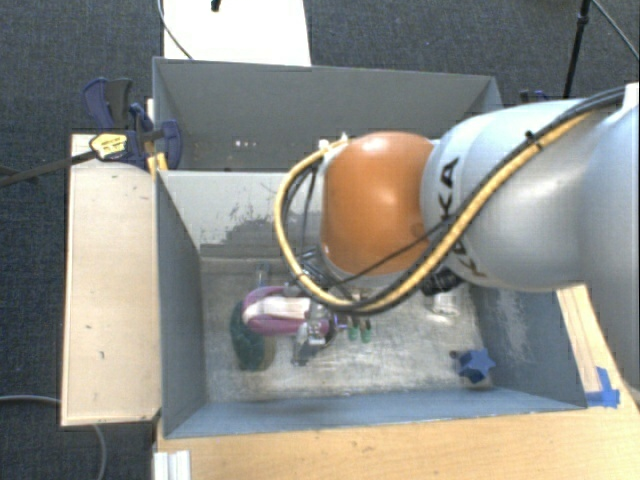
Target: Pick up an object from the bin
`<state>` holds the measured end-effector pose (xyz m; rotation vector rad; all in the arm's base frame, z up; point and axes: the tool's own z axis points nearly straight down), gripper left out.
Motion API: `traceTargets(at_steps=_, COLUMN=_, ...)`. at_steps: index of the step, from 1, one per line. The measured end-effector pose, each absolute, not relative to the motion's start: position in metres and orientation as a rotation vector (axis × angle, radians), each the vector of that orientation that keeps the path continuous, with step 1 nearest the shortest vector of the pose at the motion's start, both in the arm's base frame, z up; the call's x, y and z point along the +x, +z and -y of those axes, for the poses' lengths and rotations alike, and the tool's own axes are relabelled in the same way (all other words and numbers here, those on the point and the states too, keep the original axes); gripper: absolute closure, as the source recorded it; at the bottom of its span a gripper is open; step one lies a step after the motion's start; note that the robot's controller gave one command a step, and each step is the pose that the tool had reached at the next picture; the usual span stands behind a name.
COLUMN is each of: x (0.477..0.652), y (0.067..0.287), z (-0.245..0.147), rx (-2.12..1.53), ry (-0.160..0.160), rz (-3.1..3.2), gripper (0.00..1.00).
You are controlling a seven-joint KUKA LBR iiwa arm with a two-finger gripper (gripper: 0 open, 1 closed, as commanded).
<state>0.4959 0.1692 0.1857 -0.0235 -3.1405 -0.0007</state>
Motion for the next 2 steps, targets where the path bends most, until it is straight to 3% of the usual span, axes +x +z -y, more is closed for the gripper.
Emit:
traceTargets(at_steps=1, x=0.5294, y=0.1054, z=-0.1648, rx=-0.088, ry=-0.005, rz=3.148, gripper=0.00)
traceTargets(at_steps=2, x=0.5310, y=0.1046, z=-0.1641, rx=-0.080, ry=-0.005, rz=3.152, gripper=1.00)
